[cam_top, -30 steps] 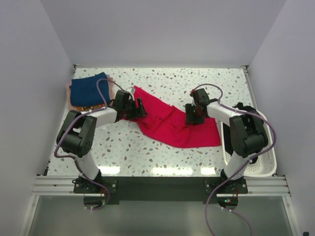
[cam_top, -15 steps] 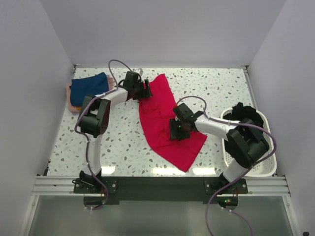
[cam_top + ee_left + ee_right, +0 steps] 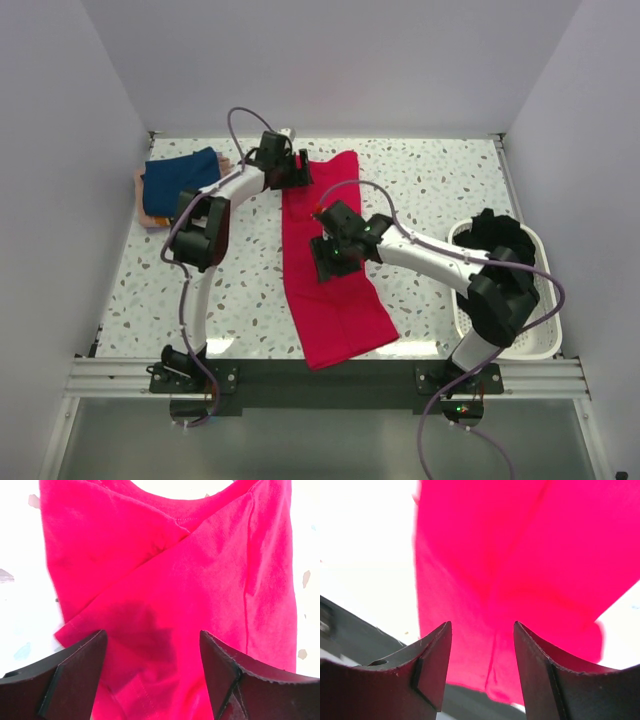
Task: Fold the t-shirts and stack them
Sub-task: Fold the tshirt
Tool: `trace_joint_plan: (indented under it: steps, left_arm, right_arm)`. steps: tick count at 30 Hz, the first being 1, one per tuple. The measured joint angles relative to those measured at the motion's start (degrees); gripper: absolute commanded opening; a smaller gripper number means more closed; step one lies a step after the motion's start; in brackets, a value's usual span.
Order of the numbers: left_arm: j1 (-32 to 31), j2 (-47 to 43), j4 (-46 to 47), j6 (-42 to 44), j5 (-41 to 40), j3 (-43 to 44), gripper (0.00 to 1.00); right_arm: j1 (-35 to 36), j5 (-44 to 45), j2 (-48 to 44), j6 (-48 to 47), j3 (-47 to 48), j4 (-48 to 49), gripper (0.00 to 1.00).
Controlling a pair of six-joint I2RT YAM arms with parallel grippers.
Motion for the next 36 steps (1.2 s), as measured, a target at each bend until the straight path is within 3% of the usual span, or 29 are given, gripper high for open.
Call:
trace_joint_plan:
  steps: [7, 15, 20, 26, 36]
  left_arm:
    - [0.0, -7.5, -1.4, 1.2, -0.9, -4.6, 0.82]
    - [-0.7, -23.4, 6.0, -2.0, 0.9, -26.8, 0.81]
    - [-3.3, -24.4, 8.9, -5.1, 2.2, -37.5, 0.81]
    - [-4.9, -22.7, 13.7, -6.5, 3.7, -37.7, 0.81]
    - [-4.9, -15.1, 15.4, -6.5, 4.0, -28.5, 0.81]
  right_arm:
    - [-8.6, 2.4, 1.6, -7.0, 14.4, 0.0, 0.56]
    - [-17.0, -1.6, 15.8, -9.8, 18.8, 3.6, 0.56]
    - [-16.6, -4.4, 20.8, -9.8, 18.8, 4.8, 0.56]
    - [-16.8, -5.4, 24.1, -9.8, 19.3, 6.8, 0.56]
    - [-19.3, -6.7, 29.9, -9.8, 27.1, 7.4, 0.56]
